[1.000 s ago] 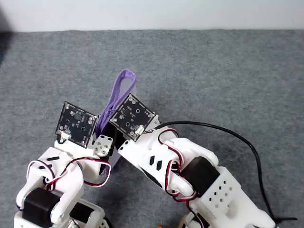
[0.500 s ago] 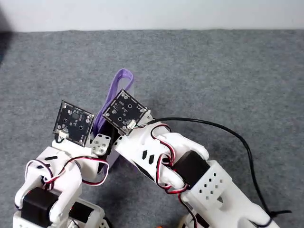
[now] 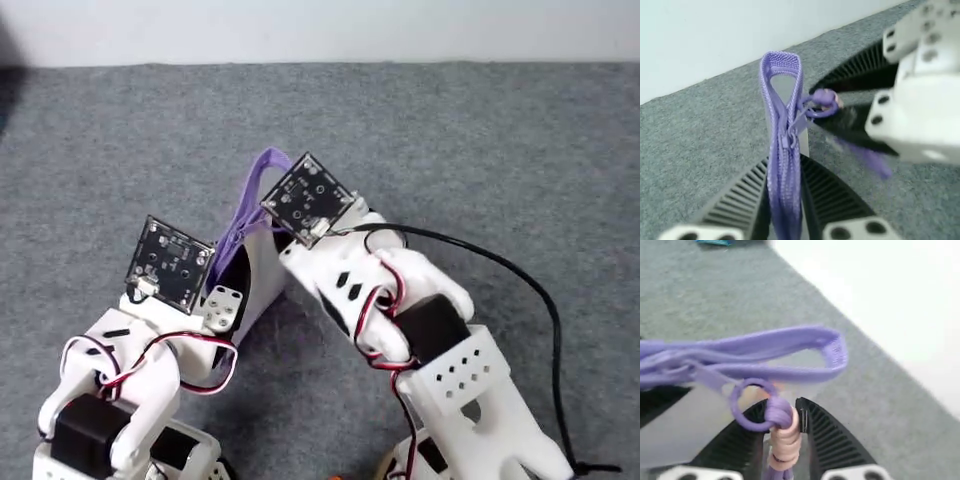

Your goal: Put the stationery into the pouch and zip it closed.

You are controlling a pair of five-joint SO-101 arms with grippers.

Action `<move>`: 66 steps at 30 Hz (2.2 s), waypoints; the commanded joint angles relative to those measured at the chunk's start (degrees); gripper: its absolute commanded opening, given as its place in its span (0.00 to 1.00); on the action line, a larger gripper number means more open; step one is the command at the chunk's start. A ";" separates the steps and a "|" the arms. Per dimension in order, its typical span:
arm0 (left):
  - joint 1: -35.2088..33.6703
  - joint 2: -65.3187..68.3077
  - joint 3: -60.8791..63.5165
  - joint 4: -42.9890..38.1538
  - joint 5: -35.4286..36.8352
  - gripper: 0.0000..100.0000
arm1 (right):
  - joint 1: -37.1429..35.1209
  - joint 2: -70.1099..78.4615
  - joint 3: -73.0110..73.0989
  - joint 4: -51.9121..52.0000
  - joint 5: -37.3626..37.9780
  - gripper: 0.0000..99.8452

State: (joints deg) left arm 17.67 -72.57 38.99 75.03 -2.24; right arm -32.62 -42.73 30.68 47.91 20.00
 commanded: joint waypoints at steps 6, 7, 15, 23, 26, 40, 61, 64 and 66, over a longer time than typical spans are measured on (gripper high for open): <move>-0.44 -1.76 -3.12 -0.26 -0.53 0.01 | 8.75 9.19 -3.60 -7.34 1.85 0.01; -0.44 -1.76 -3.12 -0.26 -0.53 0.01 | 9.45 10.51 -4.66 -7.52 1.85 0.01; -0.44 -1.76 -3.21 -0.44 -0.35 0.01 | 11.65 15.43 -11.25 -6.02 1.93 0.01; -0.44 -1.76 -2.95 -0.70 -0.26 0.01 | -0.31 10.95 -12.13 13.49 -4.84 0.11; -0.44 -1.67 -2.95 -0.70 -0.26 0.01 | -3.91 10.15 -12.13 16.48 -9.67 0.19; -0.53 -1.41 -2.95 -0.62 -0.26 0.01 | -10.59 5.14 -12.31 20.88 -14.24 0.17; -0.53 -1.41 -2.95 -0.26 -0.26 0.01 | -9.71 2.51 -8.62 14.37 -11.08 0.00; -0.53 -1.41 -2.95 -0.26 -0.26 0.01 | -6.55 1.89 -8.70 14.20 -8.62 0.01; -0.53 -1.41 -2.95 -0.26 -0.26 0.01 | -4.26 1.19 -8.70 14.02 -6.59 0.01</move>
State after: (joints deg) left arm 17.58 -73.01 38.99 75.03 -1.98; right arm -40.00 -38.07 22.59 63.12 10.68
